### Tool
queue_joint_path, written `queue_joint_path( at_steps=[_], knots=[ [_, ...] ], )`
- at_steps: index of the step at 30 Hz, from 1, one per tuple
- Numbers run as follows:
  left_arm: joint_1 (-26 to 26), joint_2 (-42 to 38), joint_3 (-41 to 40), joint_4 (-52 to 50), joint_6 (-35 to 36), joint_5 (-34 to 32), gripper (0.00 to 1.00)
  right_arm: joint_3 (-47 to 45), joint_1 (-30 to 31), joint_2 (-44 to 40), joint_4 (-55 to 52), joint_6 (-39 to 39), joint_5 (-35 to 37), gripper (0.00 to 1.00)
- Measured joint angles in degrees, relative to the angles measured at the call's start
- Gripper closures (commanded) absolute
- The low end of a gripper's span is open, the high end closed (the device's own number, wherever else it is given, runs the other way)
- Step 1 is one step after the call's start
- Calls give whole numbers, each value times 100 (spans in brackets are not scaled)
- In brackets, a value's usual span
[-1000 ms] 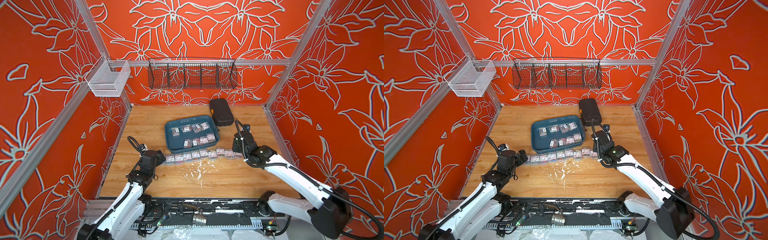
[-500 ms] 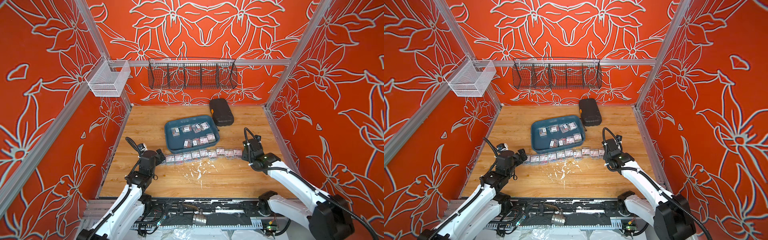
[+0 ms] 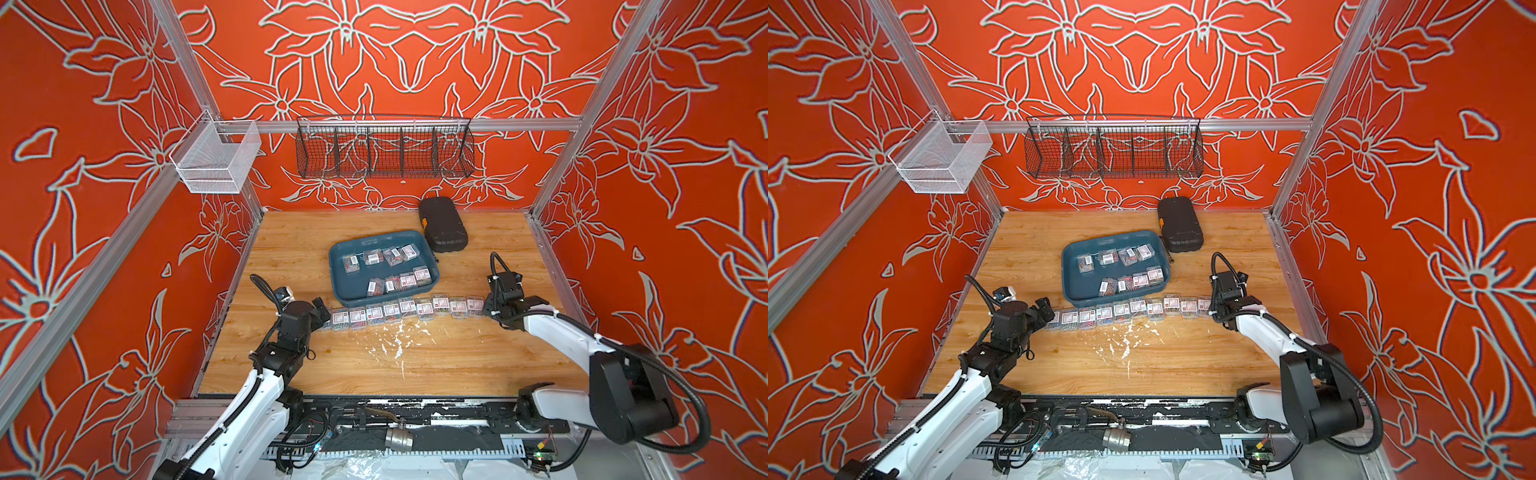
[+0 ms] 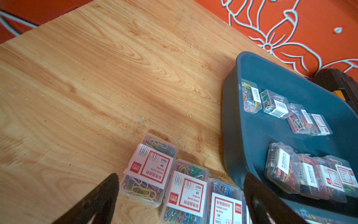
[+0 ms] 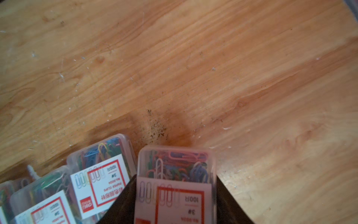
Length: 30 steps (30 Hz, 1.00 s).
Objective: Take the paper clips out of the storage box
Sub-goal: Place the boxed paper clips at the center of the board.
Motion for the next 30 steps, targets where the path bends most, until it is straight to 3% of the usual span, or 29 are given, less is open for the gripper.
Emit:
queue_joint_path(
  at_steps=[6, 11, 18, 25, 30],
  knots=[
    [0, 33, 0, 0, 0, 0, 3, 284, -168, 579, 42, 66, -170, 68],
    [0, 33, 0, 0, 0, 0, 3, 315, -221, 605, 66, 87, -245, 46],
    [0, 35, 0, 0, 0, 2, 3, 374, -332, 616, 72, 144, -372, 30],
    [0, 37, 0, 0, 0, 2, 3, 413, -455, 616, 166, 175, -614, 30],
    [0, 61, 0, 0, 0, 2, 3, 411, -531, 619, 407, 293, -868, 38]
  ],
)
